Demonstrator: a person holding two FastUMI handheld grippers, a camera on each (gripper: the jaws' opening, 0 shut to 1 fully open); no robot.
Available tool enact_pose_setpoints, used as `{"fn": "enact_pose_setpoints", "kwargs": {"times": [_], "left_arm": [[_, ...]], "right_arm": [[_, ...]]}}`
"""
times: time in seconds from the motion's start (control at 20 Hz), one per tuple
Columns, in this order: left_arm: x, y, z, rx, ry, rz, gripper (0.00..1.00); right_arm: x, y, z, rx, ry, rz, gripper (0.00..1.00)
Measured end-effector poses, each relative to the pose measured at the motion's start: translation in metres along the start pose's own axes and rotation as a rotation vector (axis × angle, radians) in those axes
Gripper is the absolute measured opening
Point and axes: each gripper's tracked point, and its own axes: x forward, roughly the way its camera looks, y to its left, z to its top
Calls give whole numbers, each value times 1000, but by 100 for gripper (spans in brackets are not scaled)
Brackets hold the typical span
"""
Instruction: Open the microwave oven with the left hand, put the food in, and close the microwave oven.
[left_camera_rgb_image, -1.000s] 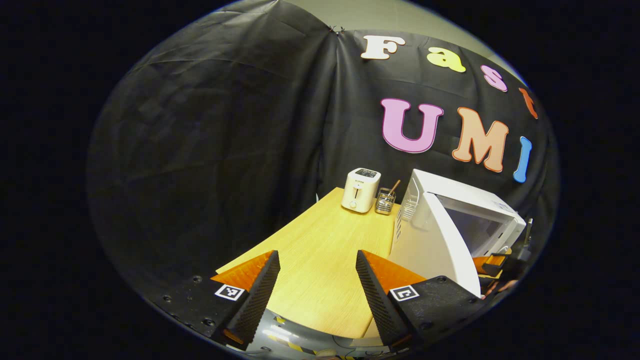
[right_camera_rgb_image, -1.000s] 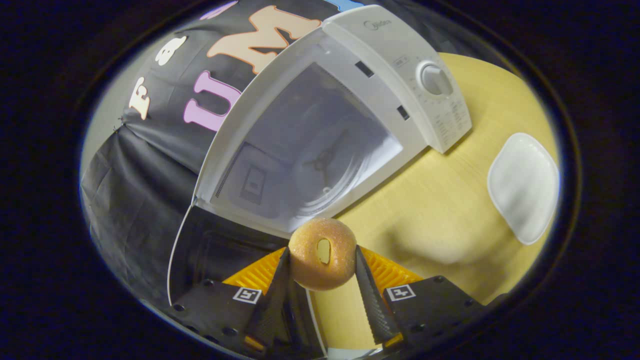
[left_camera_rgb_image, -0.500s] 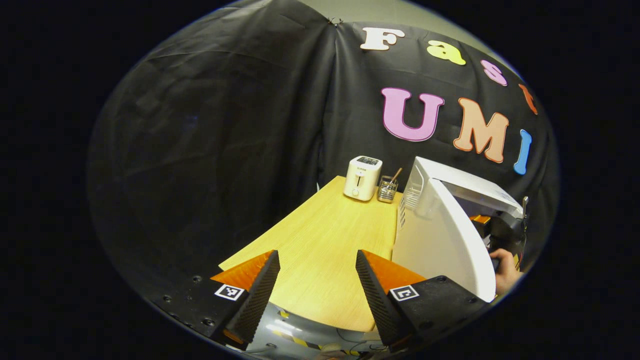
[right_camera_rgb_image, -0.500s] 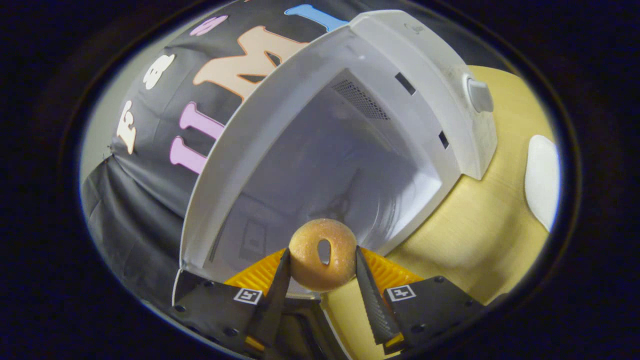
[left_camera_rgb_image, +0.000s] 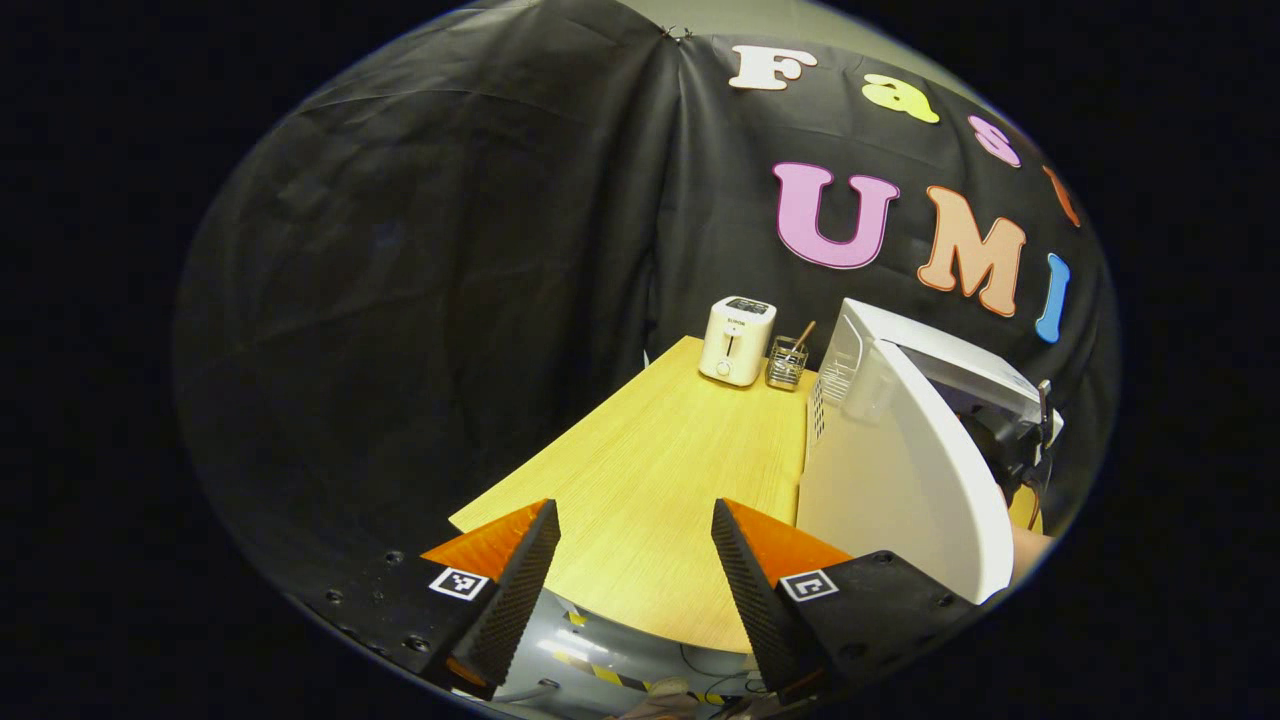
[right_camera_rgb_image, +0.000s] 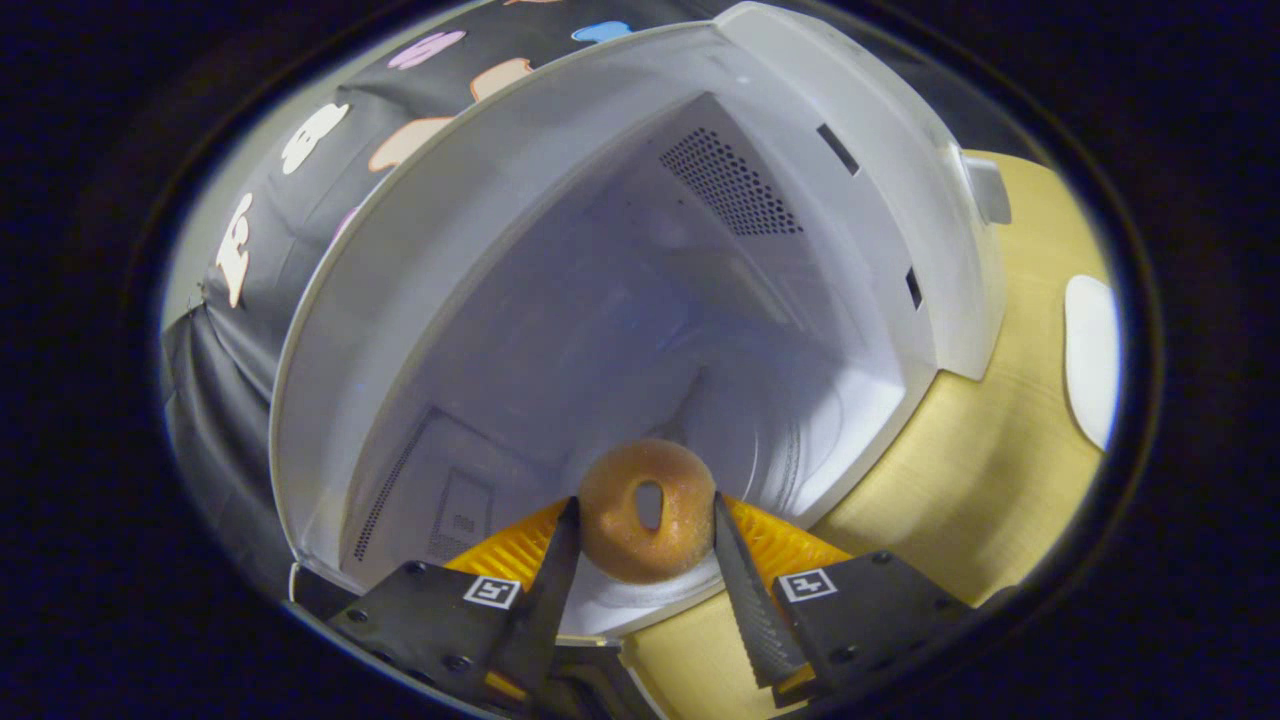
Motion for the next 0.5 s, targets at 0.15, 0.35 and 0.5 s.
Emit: {"fn": "enact_pose_setpoints", "kwargs": {"times": [0.15,0.35,0.5], "left_arm": [[2,-6,-2,-7,7,-13,90],[4,-8,-6,-12,15,-20,90],[4,-9,-7,-15,17,-21,90]], "right_arm": [[5,5,7,-32,-21,8,71],[9,4,8,-95,-13,15,84],[-2,2,14,-135,-28,18,99]]}}
